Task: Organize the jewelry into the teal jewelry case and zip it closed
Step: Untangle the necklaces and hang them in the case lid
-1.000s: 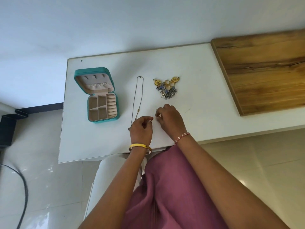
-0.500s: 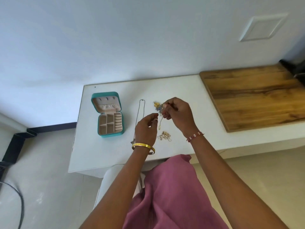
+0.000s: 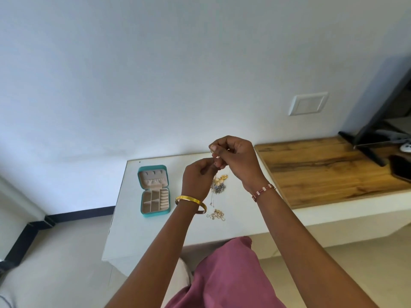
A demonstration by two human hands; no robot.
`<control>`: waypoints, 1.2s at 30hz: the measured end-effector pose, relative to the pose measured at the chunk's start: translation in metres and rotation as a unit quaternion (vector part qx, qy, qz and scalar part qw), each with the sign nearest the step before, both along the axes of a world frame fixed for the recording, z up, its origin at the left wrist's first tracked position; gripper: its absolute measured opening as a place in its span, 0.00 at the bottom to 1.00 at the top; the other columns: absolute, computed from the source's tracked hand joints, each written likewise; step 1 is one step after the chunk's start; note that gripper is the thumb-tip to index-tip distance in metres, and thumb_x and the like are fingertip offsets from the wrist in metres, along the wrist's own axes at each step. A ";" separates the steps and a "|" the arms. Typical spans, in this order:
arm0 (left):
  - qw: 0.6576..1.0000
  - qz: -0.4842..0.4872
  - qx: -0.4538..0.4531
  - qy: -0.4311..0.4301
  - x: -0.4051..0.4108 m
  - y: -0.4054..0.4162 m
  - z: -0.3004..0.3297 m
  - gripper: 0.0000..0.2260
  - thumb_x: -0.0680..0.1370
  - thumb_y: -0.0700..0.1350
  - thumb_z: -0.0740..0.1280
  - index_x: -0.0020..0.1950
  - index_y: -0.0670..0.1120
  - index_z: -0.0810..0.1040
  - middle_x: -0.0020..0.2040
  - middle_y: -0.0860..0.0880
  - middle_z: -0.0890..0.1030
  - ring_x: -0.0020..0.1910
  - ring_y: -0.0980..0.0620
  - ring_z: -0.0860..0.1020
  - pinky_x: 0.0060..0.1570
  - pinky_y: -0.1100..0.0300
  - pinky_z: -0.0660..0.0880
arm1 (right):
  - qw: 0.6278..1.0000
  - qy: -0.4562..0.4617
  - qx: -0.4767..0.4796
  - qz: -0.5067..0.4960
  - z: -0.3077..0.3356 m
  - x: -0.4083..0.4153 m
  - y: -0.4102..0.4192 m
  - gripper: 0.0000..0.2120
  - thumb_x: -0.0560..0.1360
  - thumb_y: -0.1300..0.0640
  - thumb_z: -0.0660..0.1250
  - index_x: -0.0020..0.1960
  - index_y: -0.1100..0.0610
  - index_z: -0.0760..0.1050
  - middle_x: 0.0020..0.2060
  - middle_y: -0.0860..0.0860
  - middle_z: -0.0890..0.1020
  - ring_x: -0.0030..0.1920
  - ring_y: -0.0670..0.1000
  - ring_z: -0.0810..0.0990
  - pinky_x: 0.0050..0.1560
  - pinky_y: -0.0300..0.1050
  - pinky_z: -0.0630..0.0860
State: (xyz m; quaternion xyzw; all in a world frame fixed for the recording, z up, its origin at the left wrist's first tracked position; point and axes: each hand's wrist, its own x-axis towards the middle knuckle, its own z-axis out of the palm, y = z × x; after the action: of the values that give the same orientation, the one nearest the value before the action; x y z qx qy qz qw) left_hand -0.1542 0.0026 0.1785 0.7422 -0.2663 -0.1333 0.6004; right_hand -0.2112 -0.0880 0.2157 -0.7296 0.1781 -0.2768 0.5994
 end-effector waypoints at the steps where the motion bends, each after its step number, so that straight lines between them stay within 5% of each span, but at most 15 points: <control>1: 1.000 -0.006 -0.012 0.009 -0.002 0.003 0.007 0.08 0.75 0.40 0.65 0.38 0.50 0.80 0.36 0.49 0.82 0.41 0.47 0.80 0.51 0.47 0.77 | 1.000 0.002 -0.020 -0.006 0.005 -0.002 0.002 0.04 0.72 0.63 0.67 0.40 0.57 0.79 0.30 0.52 0.77 0.25 0.43 0.73 0.28 0.34 0.70; 7: 0.998 -0.021 -0.062 0.006 -0.012 0.022 0.041 0.12 0.76 0.38 0.64 0.35 0.51 0.78 0.35 0.49 0.81 0.40 0.47 0.79 0.49 0.51 0.77 | 0.995 -0.006 -0.096 -0.034 0.029 -0.012 0.017 0.03 0.70 0.61 0.70 0.39 0.54 0.80 0.33 0.49 0.79 0.35 0.48 0.75 0.41 0.43 0.73; 15: 0.994 -0.012 -0.109 0.019 -0.019 0.041 0.064 0.05 0.76 0.40 0.64 0.42 0.45 0.78 0.34 0.48 0.79 0.27 0.61 0.78 0.33 0.67 0.78 | 0.993 -0.014 -0.106 -0.052 0.046 -0.028 0.034 0.03 0.71 0.60 0.70 0.43 0.57 0.82 0.35 0.44 0.79 0.32 0.35 0.73 0.36 0.29 0.67; 20: 0.989 -0.001 -0.136 0.054 -0.025 0.048 0.072 0.06 0.75 0.39 0.66 0.39 0.47 0.78 0.33 0.47 0.79 0.28 0.59 0.78 0.34 0.64 0.79 | 0.998 -0.022 -0.007 -0.051 0.039 -0.042 0.045 0.06 0.75 0.59 0.65 0.49 0.56 0.80 0.37 0.48 0.80 0.33 0.43 0.76 0.36 0.35 0.75; 26: 0.985 0.026 -0.146 0.085 -0.027 0.056 0.078 0.03 0.74 0.40 0.67 0.40 0.44 0.80 0.33 0.47 0.79 0.32 0.54 0.78 0.37 0.62 0.79 | 0.993 0.016 0.116 0.013 0.020 -0.052 0.060 0.06 0.76 0.60 0.63 0.48 0.60 0.79 0.38 0.55 0.83 0.40 0.52 0.82 0.49 0.46 0.78; 36: 0.983 0.035 -0.146 0.101 -0.029 0.063 0.079 0.03 0.75 0.40 0.66 0.45 0.42 0.80 0.35 0.45 0.79 0.36 0.50 0.78 0.44 0.56 0.79 | 0.997 0.002 0.064 0.031 0.020 -0.053 0.064 0.03 0.72 0.66 0.68 0.42 0.61 0.79 0.31 0.53 0.80 0.31 0.46 0.77 0.36 0.34 0.76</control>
State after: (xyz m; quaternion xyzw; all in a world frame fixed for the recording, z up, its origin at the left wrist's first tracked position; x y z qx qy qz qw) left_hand -0.1828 0.0658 0.2577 0.6378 -0.1949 -0.1466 0.7306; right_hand -0.2638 -0.0237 0.2357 -0.6958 0.1736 -0.2447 0.6526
